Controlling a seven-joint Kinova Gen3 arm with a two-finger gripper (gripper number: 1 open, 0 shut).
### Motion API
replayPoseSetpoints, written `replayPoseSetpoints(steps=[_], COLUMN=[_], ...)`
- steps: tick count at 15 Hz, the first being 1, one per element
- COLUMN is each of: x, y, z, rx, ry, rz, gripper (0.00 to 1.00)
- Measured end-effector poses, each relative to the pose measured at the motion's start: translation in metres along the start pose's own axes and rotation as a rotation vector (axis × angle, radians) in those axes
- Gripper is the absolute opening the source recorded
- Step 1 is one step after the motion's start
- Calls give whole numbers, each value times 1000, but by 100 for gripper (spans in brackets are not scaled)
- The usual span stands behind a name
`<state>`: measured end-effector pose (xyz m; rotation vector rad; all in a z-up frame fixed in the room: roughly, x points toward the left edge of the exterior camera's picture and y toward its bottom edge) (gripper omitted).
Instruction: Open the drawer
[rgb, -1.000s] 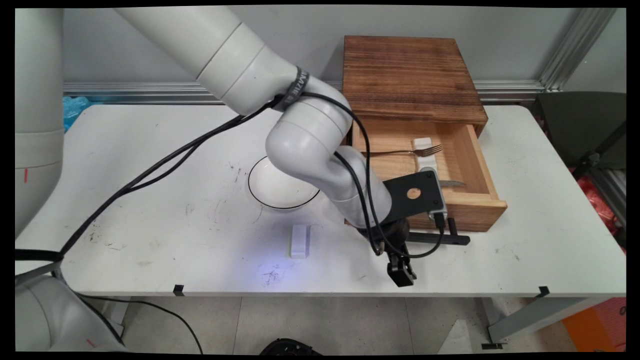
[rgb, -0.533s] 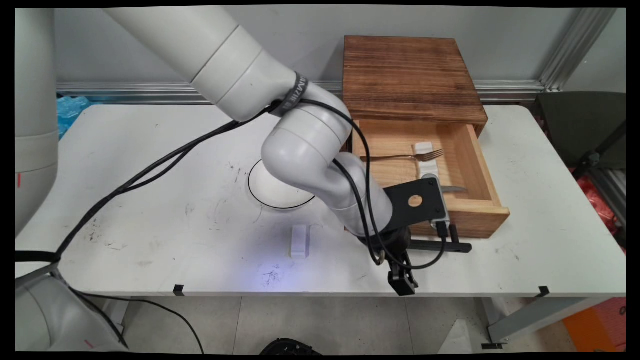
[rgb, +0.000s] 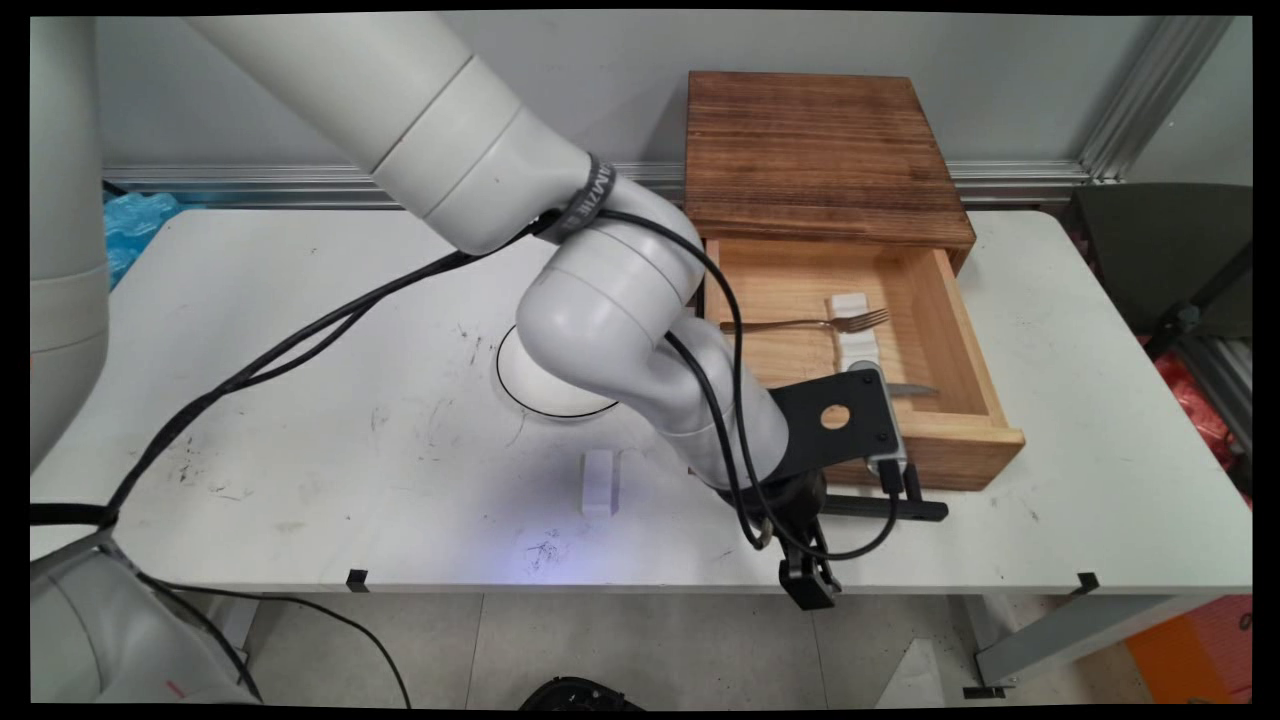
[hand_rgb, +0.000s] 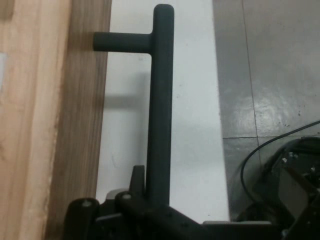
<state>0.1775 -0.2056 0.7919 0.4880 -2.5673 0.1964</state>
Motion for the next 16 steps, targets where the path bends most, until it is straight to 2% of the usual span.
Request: replayPoseSetpoints(steps=[16], x=[6], y=[24], z=[-7], rx=[-26], ry=[16], rz=[-7], gripper=[100])
